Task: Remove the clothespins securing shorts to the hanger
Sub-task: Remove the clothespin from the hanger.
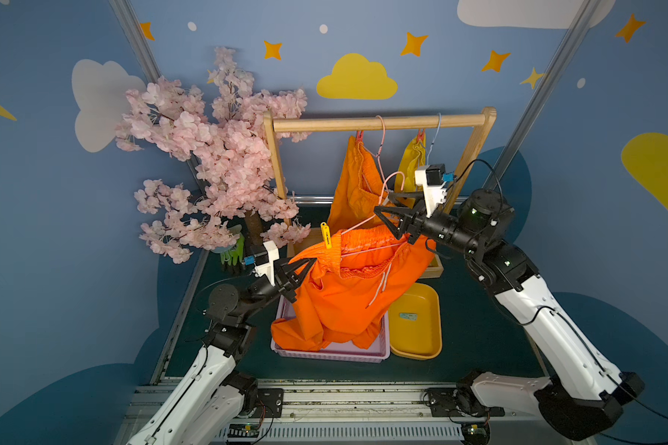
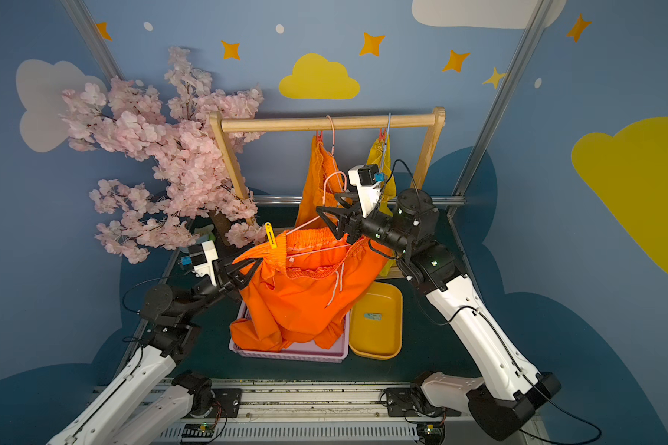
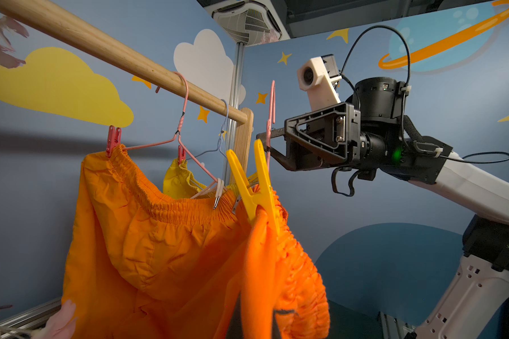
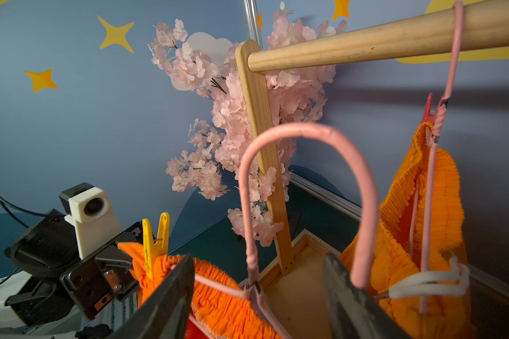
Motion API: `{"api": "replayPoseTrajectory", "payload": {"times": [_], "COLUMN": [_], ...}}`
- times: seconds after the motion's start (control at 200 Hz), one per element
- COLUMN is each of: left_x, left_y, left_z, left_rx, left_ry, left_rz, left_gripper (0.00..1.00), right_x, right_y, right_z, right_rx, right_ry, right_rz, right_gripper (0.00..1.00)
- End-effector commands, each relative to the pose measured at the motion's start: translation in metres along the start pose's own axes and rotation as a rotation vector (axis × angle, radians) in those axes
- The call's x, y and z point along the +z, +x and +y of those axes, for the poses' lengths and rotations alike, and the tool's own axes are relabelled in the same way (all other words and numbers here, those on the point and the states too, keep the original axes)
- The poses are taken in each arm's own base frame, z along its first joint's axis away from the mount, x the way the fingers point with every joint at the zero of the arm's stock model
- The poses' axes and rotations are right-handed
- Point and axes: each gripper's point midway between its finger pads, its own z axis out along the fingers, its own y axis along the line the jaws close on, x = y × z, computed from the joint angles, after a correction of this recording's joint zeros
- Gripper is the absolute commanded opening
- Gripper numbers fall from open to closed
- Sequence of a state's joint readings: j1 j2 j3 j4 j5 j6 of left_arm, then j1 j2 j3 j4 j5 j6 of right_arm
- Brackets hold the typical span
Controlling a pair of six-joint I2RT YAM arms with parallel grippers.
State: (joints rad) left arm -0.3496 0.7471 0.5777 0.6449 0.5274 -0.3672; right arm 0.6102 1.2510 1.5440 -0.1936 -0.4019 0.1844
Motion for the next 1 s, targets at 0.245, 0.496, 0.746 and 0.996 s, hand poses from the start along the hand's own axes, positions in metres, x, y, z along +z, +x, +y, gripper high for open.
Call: {"api": "replayPoseTrajectory", "payload": {"times": [0.245, 0.496, 0.746, 0.996], "left_x": [0.004, 0.006, -0.003, -0.005], "left_y": [-0.023, -0.015, -0.019, -0.027], "left_z": [-0.004, 0.000, -0.008, -0.006], "left_rx": [0.062, 0.052, 0.086, 0.093], "left_ry": [0.008, 0.000, 0.011, -0.020], "left_rz": [-0.057, -0.035, -0.066, -0.088], "left_gripper": [0.03, 0.03, 0.62, 0.86], "right_x": [0.017, 0.018, 0.010, 0.003], "right_y": [-0.013, -0.004, 0.011, 0.022], "right_z": [0.009, 0.002, -0.008, -0.016], "right_rx": [-0.022, -0.038, -0.036, 0.006], "right_ry": [-0.023, 0.014, 0.021, -0.026], "right_rz": [-0.040, -0.039, -0.042, -0.048], "right_gripper": [0.56, 0.00, 0.00, 0.00]}}
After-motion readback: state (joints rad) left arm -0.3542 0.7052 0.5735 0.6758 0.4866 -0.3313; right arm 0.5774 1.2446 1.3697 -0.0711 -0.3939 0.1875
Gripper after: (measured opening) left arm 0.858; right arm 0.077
